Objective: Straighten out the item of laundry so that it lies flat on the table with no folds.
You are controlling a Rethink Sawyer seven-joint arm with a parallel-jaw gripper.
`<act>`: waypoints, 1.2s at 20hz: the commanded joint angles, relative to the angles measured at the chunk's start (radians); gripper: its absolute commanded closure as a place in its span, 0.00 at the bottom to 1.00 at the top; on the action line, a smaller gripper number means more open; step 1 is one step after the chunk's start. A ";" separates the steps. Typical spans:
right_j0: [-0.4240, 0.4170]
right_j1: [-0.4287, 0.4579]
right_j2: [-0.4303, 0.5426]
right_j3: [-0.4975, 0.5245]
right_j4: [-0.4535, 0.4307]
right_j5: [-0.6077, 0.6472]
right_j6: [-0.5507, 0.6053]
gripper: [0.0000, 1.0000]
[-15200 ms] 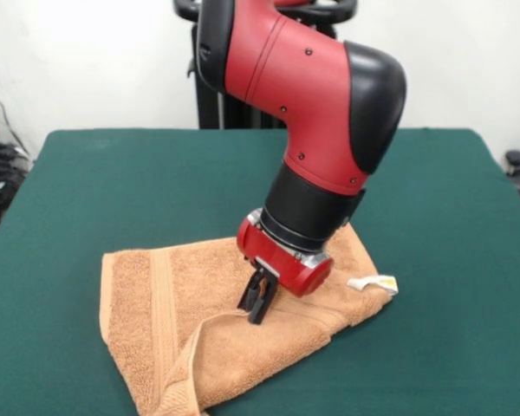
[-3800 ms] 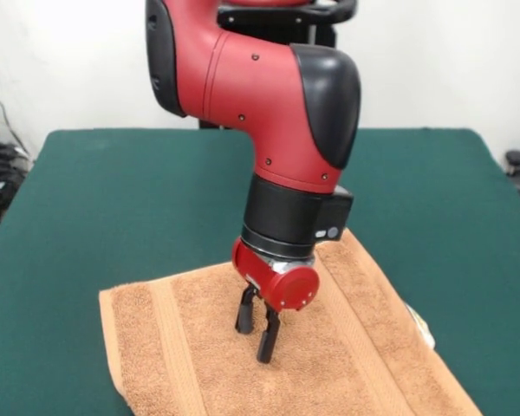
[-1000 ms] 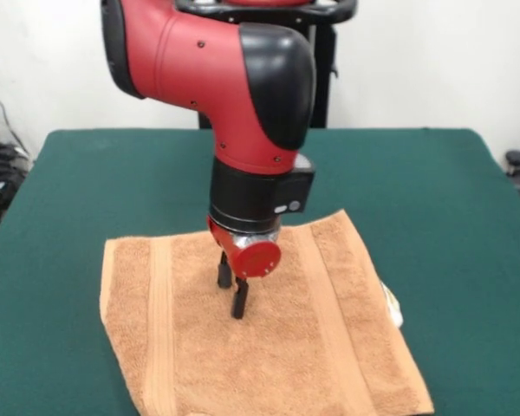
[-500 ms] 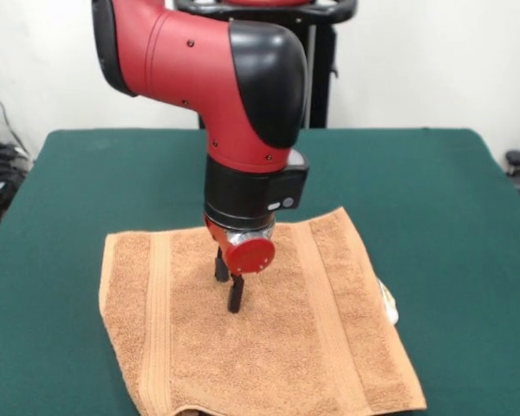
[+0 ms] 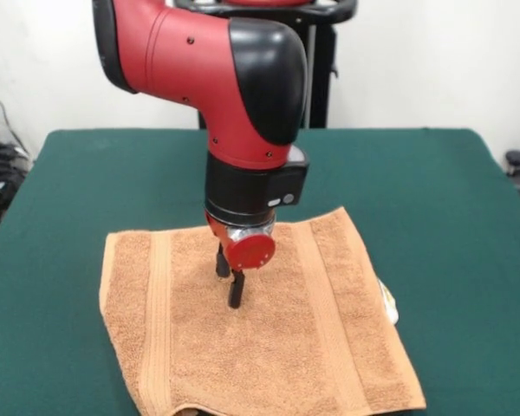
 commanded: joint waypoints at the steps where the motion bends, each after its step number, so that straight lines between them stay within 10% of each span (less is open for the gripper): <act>1: 0.032 0.085 0.089 0.187 -0.053 0.254 -0.057 0.00; 24: 0.043 0.057 0.087 0.091 -0.053 0.493 -0.048 0.00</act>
